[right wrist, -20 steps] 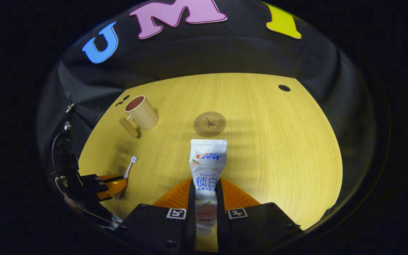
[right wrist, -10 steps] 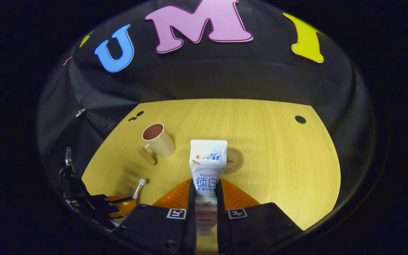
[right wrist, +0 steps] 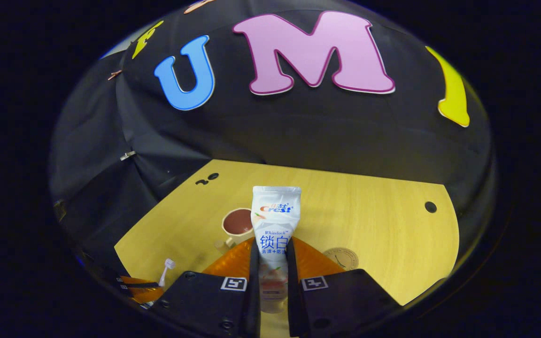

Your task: Put the toothbrush and toothpaste on the desktop into the cup, then pick up the cup and place it on the coaster on the desktop.

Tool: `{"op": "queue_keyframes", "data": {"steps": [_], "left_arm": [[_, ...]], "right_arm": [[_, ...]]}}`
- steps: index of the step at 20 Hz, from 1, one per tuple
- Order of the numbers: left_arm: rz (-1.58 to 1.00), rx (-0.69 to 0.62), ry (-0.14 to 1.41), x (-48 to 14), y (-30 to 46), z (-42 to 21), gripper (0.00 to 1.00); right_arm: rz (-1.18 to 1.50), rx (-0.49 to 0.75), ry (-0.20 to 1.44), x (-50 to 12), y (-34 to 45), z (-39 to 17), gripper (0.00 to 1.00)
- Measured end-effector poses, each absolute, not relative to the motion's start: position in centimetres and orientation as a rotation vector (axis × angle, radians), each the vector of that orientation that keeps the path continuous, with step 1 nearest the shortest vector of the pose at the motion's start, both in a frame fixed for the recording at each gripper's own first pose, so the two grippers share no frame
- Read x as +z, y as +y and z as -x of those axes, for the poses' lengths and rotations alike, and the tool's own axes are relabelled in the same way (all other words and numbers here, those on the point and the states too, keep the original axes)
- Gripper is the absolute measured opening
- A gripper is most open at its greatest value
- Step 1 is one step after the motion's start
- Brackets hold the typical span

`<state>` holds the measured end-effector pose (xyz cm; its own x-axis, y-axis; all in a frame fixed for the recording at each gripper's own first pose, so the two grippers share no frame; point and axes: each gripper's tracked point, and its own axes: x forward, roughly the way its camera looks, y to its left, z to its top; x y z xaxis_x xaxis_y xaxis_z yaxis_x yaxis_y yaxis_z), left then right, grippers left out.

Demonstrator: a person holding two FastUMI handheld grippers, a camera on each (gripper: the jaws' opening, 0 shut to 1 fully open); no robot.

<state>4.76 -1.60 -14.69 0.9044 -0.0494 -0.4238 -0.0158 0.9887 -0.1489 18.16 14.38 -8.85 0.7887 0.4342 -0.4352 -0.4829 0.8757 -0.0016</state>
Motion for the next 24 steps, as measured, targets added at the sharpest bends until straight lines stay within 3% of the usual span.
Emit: {"op": "queue_keyframes", "data": {"steps": [4,5,9,10,11,16,24], "left_arm": [[0.166,0.016,0.391,-12.3,-0.1,-3.4,0.11],[0.175,0.022,0.380,-11.9,0.2,-3.3,0.06],[0.219,0.074,0.303,-10.4,1.7,-2.9,0.06],[0.229,0.082,0.289,-10.1,2.0,-2.7,0.11],[0.239,0.089,0.275,-9.9,2.3,-2.4,0.06],[0.277,0.169,0.180,-8.3,3.1,-0.5,0.06],[0.286,0.142,0.173,-5.2,0.6,3.8,0.06]], "right_arm": [[0.128,0.555,0.364,-7.8,19.0,-20.3,0.27],[0.126,0.563,0.359,-8.0,19.8,-20.8,0.27],[0.061,0.570,0.321,-7.5,23.5,-23.5,0.27],[0.060,0.567,0.302,-7.7,24.0,-24.3,0.27],[0.058,0.566,0.292,-7.9,24.5,-24.9,0.27],[0.010,0.541,0.256,-9.9,25.9,-27.8,0.27],[0.056,0.527,0.139,-12.2,26.7,-29.3,0.27]]}}
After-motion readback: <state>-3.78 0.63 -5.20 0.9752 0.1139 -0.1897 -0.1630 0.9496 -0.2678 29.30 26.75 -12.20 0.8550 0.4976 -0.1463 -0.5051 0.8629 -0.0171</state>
